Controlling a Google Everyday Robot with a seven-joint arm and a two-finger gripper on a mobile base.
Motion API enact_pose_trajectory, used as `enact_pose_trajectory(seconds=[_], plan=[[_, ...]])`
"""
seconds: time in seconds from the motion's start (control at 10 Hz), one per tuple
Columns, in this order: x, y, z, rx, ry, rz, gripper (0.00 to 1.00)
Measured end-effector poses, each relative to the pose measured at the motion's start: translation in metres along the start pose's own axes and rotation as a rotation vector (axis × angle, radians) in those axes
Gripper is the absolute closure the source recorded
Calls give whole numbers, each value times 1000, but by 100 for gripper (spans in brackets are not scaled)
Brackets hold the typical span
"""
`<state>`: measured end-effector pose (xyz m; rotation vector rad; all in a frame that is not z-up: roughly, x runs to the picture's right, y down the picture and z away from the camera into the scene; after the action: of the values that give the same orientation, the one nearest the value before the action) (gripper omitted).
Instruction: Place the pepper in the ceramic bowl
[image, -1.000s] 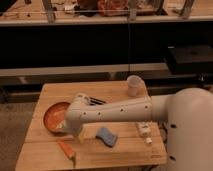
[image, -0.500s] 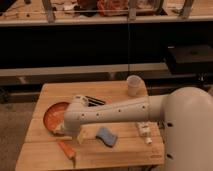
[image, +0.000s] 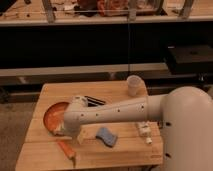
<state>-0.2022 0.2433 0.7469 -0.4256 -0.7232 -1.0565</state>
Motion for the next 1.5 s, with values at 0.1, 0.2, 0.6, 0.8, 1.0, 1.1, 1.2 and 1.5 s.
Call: enact_pose_trajectory(seconds=[0.1,0.2,0.6,0.8,1.0,1.1,1.2,1.5], plan=[[0,3,-1,-14,-1,-63,20],[1,7,-3,-29,0,-122,20],[0,15,1,-68,-49,-226,20],[-5,14,15,-111,-106,-416,20],[-12,14,24,-124,-136,-541,20],[-17,14,26,-119,-136,-599,20],[-23,13,27,-119,-132,-639,20],[-32,11,29,-151,-118,-683,20]])
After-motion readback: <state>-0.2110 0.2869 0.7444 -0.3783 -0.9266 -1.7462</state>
